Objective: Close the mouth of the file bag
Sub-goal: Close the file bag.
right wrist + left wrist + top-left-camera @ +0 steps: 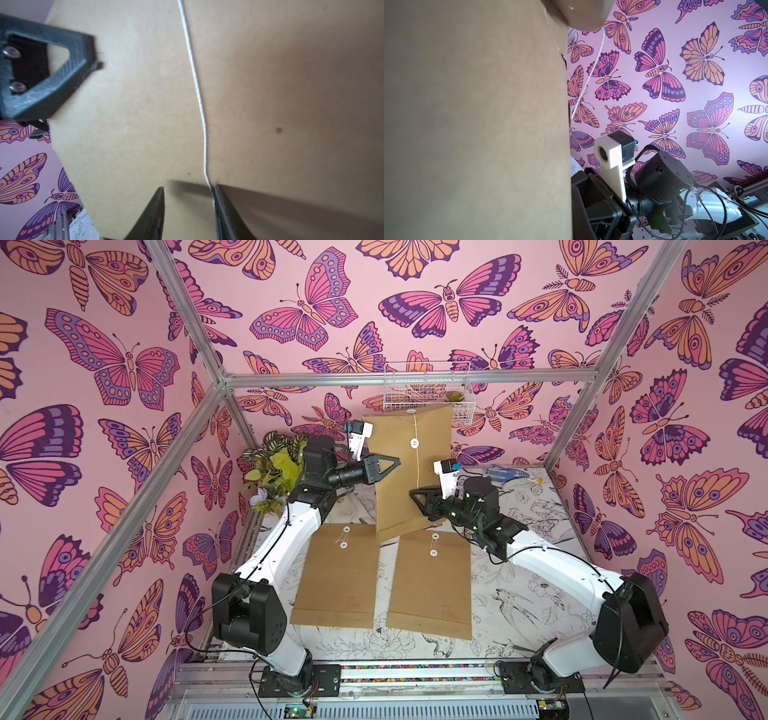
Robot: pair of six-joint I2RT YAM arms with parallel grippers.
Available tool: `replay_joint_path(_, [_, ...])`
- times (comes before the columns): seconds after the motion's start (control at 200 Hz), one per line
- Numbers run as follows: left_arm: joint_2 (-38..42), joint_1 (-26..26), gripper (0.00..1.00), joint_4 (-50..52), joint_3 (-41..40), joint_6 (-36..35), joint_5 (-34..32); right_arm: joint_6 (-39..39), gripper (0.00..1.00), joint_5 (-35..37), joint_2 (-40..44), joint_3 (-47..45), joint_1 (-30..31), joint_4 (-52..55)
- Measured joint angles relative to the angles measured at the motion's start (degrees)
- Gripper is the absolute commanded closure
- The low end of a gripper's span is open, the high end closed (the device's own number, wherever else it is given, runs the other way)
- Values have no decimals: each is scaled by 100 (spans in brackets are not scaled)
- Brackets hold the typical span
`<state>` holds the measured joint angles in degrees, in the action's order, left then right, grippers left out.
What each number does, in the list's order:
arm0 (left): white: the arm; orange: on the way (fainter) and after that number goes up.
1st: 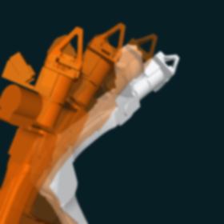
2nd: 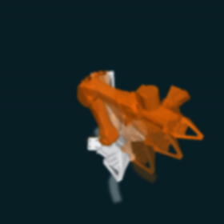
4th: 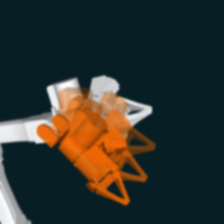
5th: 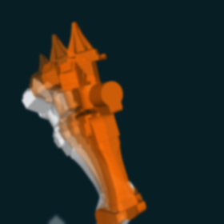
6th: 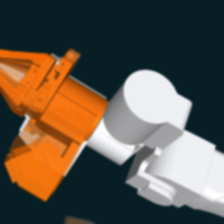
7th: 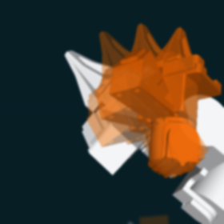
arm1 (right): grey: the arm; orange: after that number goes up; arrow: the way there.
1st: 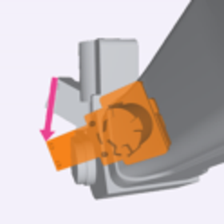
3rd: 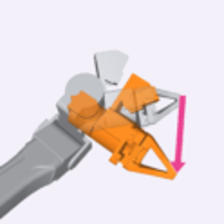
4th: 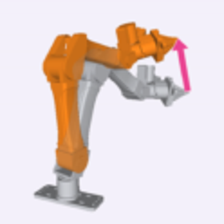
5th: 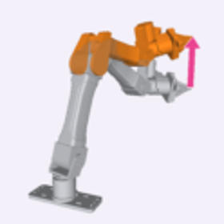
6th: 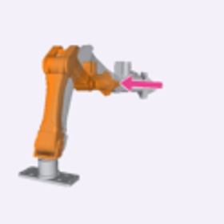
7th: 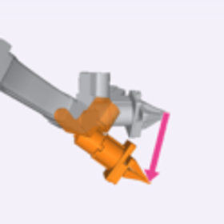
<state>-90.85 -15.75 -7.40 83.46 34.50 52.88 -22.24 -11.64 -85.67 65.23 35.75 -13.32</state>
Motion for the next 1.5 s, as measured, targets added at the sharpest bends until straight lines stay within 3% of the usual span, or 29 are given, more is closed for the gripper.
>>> replay_joint_path(0.456, [42,-57,100,195,94,-155,-2,131,73,737,-195,61,101,-334])
replay_joint_path(0.836, [42,-111,100,544,256,-472,-46,192,95,929,-546,184,101,-535])
replay_joint_path(0.901, [44,-111,100,649,295,-581,-74,243,95,929,-544,184,101,-579])
replay_joint_path(1.036, [50,-111,100,953,424,-839,-175,345,75,951,-452,76,101,-660])
replay_joint_path(1.167, [74,-120,100,1073,479,-946,-195,387,70,1016,-400,33,101,-713])
replay_joint_path(1.302, [149,-127,100,1209,479,-1051,-225,385,74,1078,-400,35,101,-782])
replay_joint_path(1.497, [256,-146,100,1375,494,-1191,-284,378,87,1128,-535,42,101,-935])
